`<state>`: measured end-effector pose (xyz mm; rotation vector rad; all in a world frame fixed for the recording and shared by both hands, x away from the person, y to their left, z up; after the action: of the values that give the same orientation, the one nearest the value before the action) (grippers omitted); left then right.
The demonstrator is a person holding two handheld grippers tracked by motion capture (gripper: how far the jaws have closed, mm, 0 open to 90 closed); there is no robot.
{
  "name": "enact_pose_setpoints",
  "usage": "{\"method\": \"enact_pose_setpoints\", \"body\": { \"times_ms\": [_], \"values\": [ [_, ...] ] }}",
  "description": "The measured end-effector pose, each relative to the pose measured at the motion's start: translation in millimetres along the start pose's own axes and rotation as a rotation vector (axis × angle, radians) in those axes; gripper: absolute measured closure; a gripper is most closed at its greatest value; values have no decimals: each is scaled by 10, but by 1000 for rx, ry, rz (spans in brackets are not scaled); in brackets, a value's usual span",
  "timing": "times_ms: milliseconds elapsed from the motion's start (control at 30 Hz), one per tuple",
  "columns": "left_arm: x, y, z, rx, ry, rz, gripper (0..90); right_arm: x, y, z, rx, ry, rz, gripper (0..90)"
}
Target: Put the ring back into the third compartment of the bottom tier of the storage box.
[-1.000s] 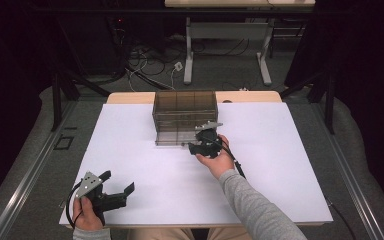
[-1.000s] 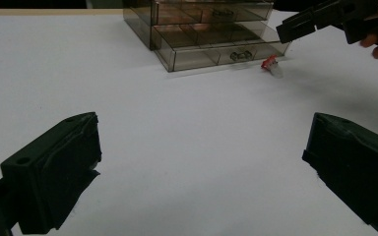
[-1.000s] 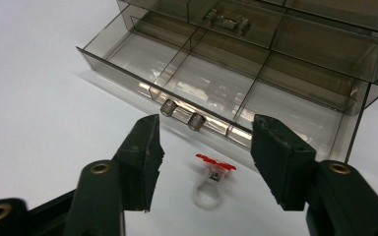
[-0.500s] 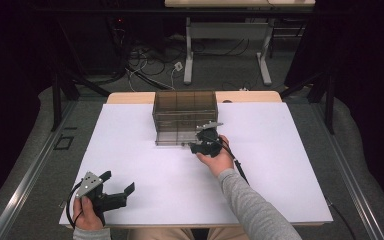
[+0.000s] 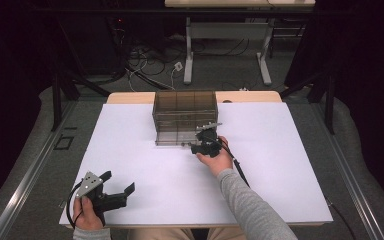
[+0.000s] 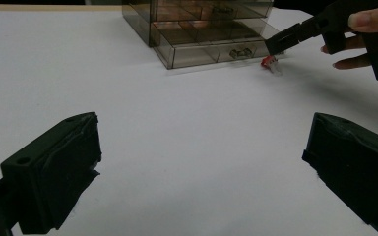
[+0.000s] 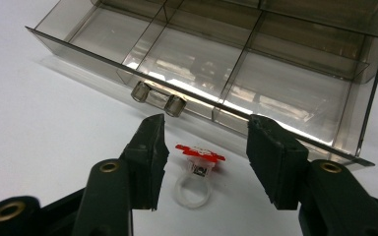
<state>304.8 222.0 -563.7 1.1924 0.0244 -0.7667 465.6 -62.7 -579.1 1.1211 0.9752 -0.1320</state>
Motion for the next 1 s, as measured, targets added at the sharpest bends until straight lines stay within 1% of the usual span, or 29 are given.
{"method": "enact_pose_setpoints", "body": {
  "times_ms": [67, 133, 233, 267, 300, 333, 433, 467, 500, 633, 667, 767, 800, 867, 933, 1000],
  "values": [
    [0, 0, -2, -1, 0, 0, 11, 3, -6, 5, -1, 1, -6, 509],
    [0, 1, -2, -1, 0, 1, 11, 22, -18, 4, 9, 0, -17, 526],
    [1, 0, -1, 0, 0, 0, 11, 33, -25, 4, 19, 3, -17, 548],
    [2, -1, -2, 1, 0, -1, 11, 49, -21, -6, 28, 10, -1, 574],
    [2, -1, -1, 1, 0, -2, 11, 58, -20, -13, 27, 17, 6, 577],
    [2, -1, -1, 1, 0, -2, 11, 54, -27, -21, 30, 20, -10, 582],
    [3, -1, -1, 1, -1, -1, 11, 54, -32, -28, 20, 19, -20, 607],
    [2, -1, -1, 1, -1, -1, 11, 54, -32, -29, 22, 17, -18, 613],
    [1, 0, -1, 1, -1, 0, 11, 53, -32, -36, 32, 20, -21, 638],
    [-1, 0, 1, 0, -2, 0, 11, 55, -30, -41, 34, 25, -22, 660],
    [0, 0, 0, 2, -2, 0, 11, 56, -33, -40, 32, 23, -23, 677],
    [0, 1, 0, 2, -2, 0, 11, 55, -37, -31, 31, 17, -26, 691],
    [0, -1, 1, 2, -1, -3, 11, 65, -37, -25, 33, 13, -17, 711],
    [1, -2, 2, 2, -1, -3, 11, 61, -40, -23, 32, 11, -24, 721],
    [2, -3, 3, 2, -2, -3, 11, 65, -38, -16, 26, 9, -18, 733],
    [3, -3, 5, 2, -3, -3, 11, 57, -46, -17, 28, 10, -33, 746]
  ]
}}
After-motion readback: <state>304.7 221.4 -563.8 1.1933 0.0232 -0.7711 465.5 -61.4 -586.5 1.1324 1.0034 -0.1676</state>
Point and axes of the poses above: each handheld gripper's, and its own axes: x roughly forward along the jaws, y roughly out of its top, z roughly to its right, the point moved 6 cm from there along x, roughly forward along the jaws, and after that the axes turned 15 degrees about -x, right-handed, at the moved point
